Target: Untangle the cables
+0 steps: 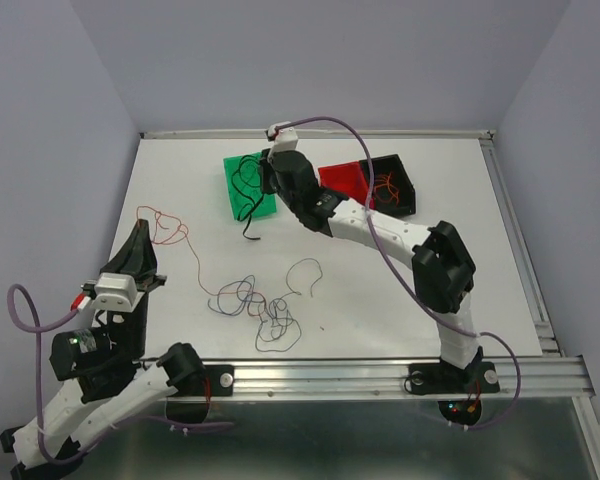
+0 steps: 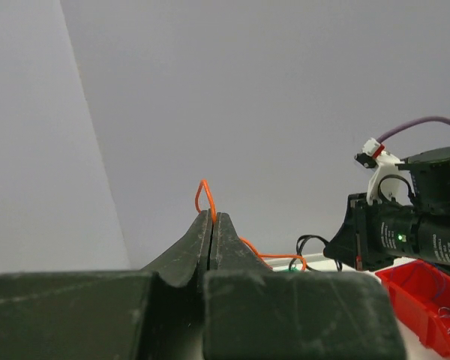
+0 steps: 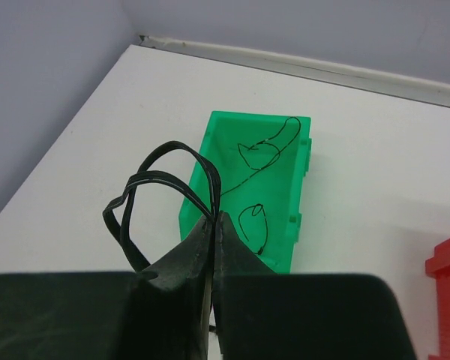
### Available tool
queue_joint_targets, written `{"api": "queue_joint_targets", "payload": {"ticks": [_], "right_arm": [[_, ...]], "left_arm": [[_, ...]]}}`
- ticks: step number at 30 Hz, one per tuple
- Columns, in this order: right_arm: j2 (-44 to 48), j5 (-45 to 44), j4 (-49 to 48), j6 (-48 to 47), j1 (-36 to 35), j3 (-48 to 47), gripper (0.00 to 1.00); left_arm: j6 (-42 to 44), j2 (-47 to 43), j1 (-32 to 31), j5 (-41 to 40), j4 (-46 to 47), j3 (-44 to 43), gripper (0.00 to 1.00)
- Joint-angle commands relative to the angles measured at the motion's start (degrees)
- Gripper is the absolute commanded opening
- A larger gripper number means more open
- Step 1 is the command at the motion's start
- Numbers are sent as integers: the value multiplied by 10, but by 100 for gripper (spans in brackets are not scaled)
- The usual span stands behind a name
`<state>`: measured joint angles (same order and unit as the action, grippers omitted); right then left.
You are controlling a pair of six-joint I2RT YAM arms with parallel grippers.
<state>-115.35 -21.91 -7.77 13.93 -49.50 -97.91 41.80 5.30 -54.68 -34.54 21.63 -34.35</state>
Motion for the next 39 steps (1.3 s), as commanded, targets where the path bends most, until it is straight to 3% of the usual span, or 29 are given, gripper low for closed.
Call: {"api": "queue_joint_targets", "payload": {"ticks": [1, 11, 22, 39], "right_arm": [[-14, -13, -22, 4, 10, -96, 1], [-82, -14, -22, -17, 38, -242, 1], [-173, 16, -37, -8, 74, -356, 1], [-220, 50, -282, -3, 77, -168, 0]], "left_arm": [[27, -3, -2, -2, 70, 38, 0], [20, 31, -2, -10, 116, 102, 0], [3, 34, -2, -23, 111, 100, 0], [-3, 38, -2, -23, 98, 104, 0]]}}
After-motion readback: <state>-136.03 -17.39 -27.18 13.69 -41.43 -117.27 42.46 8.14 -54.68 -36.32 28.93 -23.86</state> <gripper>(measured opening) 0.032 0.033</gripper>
